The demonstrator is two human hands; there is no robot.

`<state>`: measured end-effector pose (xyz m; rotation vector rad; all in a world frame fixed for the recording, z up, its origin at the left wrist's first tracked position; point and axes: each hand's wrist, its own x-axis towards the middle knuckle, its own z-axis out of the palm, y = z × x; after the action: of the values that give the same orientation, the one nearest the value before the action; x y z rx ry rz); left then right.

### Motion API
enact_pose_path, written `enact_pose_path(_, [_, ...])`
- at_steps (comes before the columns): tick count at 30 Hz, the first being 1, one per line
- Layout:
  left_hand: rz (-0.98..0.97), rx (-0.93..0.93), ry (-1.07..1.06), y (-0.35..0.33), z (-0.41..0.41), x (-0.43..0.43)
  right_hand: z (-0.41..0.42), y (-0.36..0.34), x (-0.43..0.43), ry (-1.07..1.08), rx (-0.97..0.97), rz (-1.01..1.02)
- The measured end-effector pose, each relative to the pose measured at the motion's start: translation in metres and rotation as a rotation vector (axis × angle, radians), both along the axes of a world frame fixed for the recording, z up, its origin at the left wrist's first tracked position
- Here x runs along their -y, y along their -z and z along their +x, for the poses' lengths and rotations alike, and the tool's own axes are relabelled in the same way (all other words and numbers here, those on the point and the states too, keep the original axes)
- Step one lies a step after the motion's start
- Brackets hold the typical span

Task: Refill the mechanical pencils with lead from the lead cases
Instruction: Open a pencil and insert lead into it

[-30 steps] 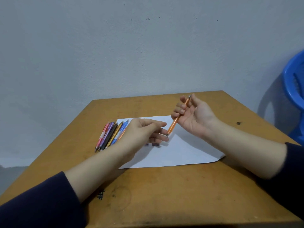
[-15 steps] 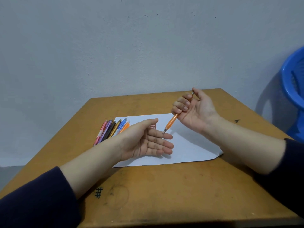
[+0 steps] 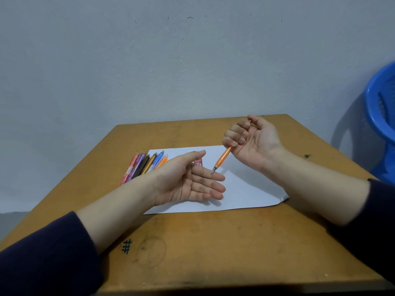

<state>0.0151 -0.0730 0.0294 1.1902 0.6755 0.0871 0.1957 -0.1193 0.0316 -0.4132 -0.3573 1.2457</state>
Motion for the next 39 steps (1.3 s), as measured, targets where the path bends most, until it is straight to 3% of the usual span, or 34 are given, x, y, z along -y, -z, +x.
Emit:
enact_pose_path(21, [0.01,0.013,-0.003,-0.001,-0.001,0.0,0.001,0.001,-0.001,-0.012,-0.007,-0.002])
enact_pose_path(28, [0.063,0.124,-0.146,0.004,0.002,-0.002,-0.001,-0.002,0.0,0.001,0.036,-0.006])
enact_pose_path(35, [0.38,0.2,-0.208,0.009,0.002,-0.003,-0.004,-0.001,-0.003,0.022,0.149,-0.039])
enact_pose_path(39, [0.517,0.219,-0.254,0.01,0.001,0.0,-0.006,0.001,0.0,0.062,0.431,-0.091])
